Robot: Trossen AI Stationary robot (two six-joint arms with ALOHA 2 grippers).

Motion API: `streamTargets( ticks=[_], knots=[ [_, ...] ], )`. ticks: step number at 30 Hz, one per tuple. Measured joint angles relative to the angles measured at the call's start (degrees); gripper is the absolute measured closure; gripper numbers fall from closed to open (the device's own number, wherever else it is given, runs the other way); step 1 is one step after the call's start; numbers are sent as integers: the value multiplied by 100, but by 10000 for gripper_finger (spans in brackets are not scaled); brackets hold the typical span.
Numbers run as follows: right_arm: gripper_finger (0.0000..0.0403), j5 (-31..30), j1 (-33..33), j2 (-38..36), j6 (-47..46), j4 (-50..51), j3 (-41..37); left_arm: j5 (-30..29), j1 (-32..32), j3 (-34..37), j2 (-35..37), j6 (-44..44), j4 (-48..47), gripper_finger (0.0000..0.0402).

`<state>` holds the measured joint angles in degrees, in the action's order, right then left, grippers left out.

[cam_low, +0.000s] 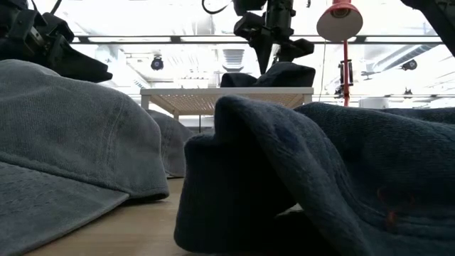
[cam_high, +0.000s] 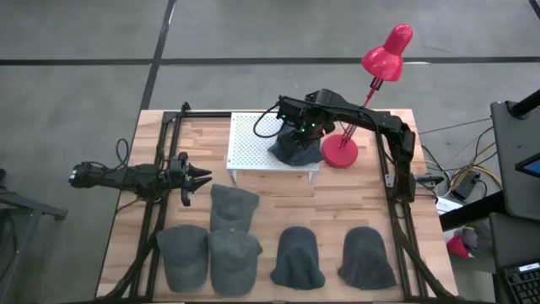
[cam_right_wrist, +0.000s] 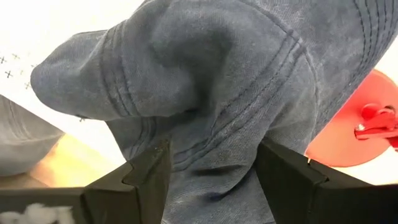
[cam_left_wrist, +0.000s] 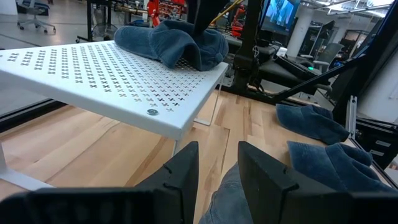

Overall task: Pick & Place hat
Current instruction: Put the top blue cap on the shelf

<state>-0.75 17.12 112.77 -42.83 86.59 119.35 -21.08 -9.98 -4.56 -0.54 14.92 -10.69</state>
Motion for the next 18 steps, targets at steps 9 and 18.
streamTargets(
  ticks=[9, 18],
  knots=[
    [188, -267, 19, 0, 292, -29, 0, 0, -2, 0, 1, 4, 2, 287],
    [186, -269, 17, -62, 342, -43, 0, 0, -1, -2, 0, 7, 2, 287]
  ],
)
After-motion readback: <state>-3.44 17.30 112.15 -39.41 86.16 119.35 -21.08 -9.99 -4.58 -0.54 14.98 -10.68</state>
